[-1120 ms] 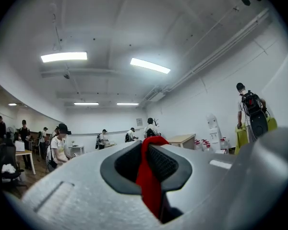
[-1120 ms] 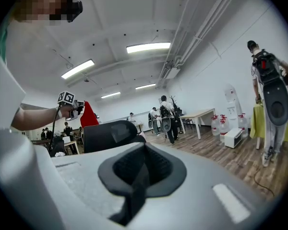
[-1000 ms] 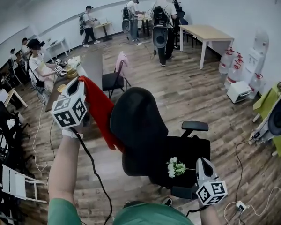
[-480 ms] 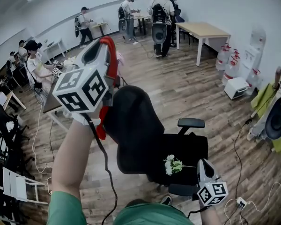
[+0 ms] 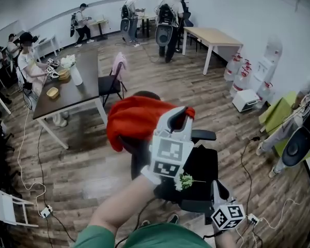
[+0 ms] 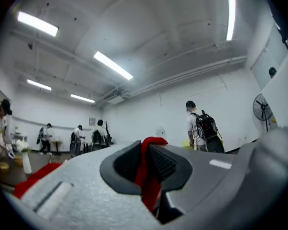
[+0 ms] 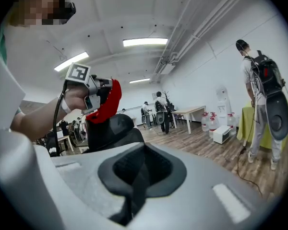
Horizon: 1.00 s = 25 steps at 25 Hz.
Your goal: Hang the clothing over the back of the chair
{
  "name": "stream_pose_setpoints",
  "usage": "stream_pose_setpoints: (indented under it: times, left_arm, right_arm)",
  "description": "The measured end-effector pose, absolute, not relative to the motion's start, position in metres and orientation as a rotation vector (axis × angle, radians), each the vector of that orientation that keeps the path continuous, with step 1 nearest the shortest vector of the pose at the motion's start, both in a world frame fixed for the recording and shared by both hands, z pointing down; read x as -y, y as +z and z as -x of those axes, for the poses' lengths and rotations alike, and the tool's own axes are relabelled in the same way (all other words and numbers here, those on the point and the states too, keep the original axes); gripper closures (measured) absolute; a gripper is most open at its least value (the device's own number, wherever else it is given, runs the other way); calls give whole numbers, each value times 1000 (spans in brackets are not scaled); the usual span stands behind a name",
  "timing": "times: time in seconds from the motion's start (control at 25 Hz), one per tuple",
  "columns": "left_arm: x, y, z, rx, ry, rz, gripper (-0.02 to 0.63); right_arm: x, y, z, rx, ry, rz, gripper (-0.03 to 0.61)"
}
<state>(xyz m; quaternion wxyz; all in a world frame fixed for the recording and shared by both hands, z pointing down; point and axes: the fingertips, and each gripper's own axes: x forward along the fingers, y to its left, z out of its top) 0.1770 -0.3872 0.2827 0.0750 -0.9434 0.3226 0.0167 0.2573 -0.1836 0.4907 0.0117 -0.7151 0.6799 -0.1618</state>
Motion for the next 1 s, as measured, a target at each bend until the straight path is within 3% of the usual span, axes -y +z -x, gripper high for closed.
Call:
stream_pose_setpoints:
  times: [0.56, 1.0]
  left_arm:
    - [369, 409, -164, -952, -149, 3063, 575]
    - [340, 480, -139, -1170, -434, 2952, 575]
  right_arm:
    - [118, 509, -216, -2024, -644, 2437, 584]
    - [140, 500, -229, -2199, -561, 2175, 584]
